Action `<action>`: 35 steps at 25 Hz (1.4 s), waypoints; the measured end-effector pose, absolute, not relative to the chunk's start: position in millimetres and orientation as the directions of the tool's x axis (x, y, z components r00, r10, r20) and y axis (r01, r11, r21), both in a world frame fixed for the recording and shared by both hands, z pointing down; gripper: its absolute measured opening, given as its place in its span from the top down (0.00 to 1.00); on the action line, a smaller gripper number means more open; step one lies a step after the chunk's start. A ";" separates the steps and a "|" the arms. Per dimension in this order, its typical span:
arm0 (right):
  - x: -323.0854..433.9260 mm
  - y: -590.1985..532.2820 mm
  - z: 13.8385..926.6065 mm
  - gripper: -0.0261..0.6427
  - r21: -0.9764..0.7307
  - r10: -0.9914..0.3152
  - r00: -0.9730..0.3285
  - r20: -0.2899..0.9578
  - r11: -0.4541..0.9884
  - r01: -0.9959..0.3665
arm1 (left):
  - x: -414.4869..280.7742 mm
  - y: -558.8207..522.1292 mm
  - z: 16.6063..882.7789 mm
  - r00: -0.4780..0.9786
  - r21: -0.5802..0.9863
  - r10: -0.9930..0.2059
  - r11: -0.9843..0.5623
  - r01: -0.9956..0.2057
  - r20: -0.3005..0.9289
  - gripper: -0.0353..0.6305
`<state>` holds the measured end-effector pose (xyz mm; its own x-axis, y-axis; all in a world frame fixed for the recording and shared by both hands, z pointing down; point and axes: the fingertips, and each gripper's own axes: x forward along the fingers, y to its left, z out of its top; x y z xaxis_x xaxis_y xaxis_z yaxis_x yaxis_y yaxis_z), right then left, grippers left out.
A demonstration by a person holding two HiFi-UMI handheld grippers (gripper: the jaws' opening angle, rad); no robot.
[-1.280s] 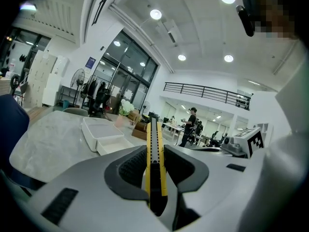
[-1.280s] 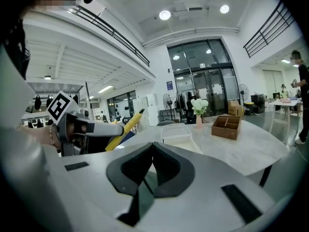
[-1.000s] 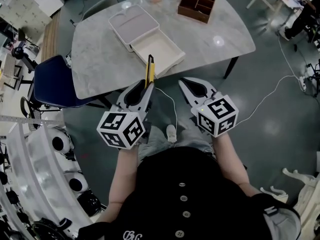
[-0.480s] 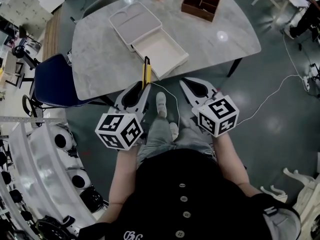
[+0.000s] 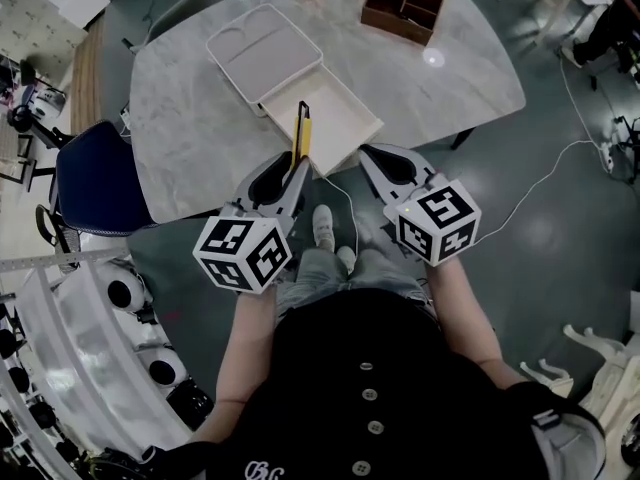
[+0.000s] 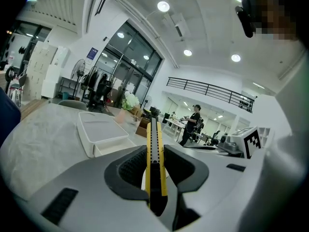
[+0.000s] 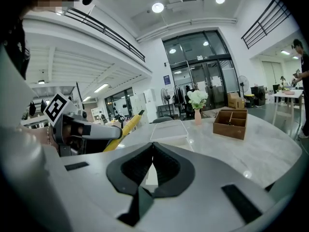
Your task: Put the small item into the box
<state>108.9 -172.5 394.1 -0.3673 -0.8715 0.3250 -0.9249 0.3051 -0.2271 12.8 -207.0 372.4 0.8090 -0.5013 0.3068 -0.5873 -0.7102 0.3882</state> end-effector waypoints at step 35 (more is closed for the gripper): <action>72.2 -301.1 394.0 0.95 -0.161 -0.875 -0.329 0.354 0.289 -0.944 | -1.5 -340.1 377.7 0.866 0.458 -0.444 -0.735 -0.500 0.232 0.76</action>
